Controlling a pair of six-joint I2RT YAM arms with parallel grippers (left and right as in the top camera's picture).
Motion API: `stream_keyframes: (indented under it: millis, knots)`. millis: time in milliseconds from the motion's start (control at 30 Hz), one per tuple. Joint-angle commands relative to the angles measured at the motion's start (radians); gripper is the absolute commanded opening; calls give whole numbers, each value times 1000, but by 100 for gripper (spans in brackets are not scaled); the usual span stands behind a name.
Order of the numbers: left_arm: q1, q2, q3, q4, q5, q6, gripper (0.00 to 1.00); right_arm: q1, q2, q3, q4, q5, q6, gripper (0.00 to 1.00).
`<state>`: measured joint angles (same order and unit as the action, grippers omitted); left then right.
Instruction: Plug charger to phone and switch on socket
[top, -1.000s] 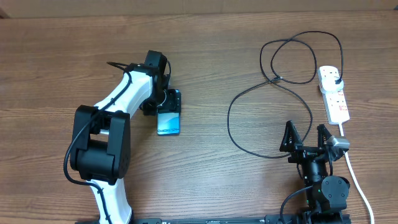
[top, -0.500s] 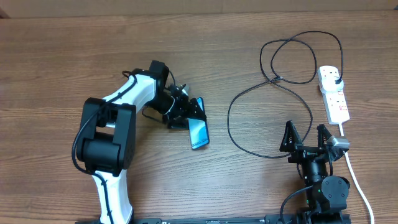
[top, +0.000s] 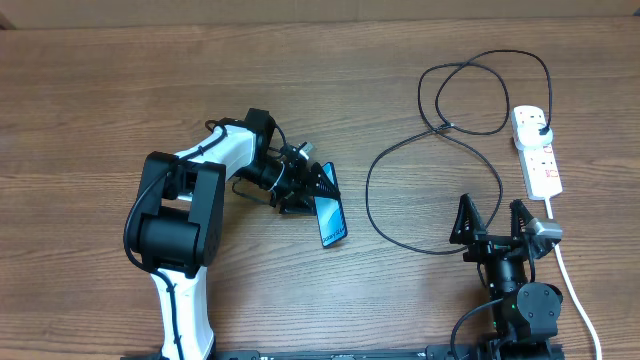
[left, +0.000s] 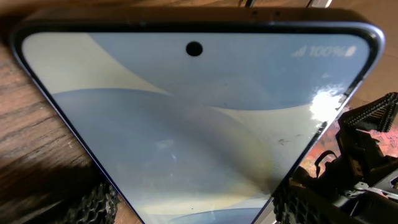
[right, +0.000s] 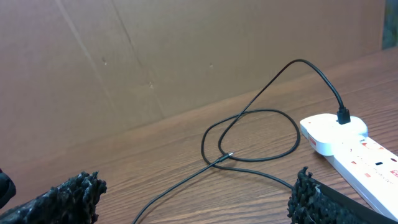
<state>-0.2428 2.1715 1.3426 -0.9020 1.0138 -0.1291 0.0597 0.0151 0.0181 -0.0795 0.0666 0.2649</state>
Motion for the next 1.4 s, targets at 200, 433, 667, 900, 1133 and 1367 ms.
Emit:
stream_keyframes:
  millis: [200, 433, 667, 900, 1133, 1367]
  knots:
    - [-6, 14, -4, 90, -43, 67, 61, 2, -7, -10, 3, 2, -11, 100]
    - [-5, 14, -4, 174, -163, 66, 61, 2, -7, -10, 3, 2, -11, 100]
    - [-6, 14, -4, 161, -310, 63, 62, 2, -7, -10, 3, 2, -11, 100]
    - [-7, 14, -4, 163, -319, 63, 62, 2, -7, -10, 3, 2, -11, 100]
    - [-6, 14, -4, 137, -466, 48, 63, 2, -8, -10, 3, 2, -11, 100]
    - [-6, 14, -4, 101, -664, 35, 62, 2, -7, -10, 3, 2, -11, 100]
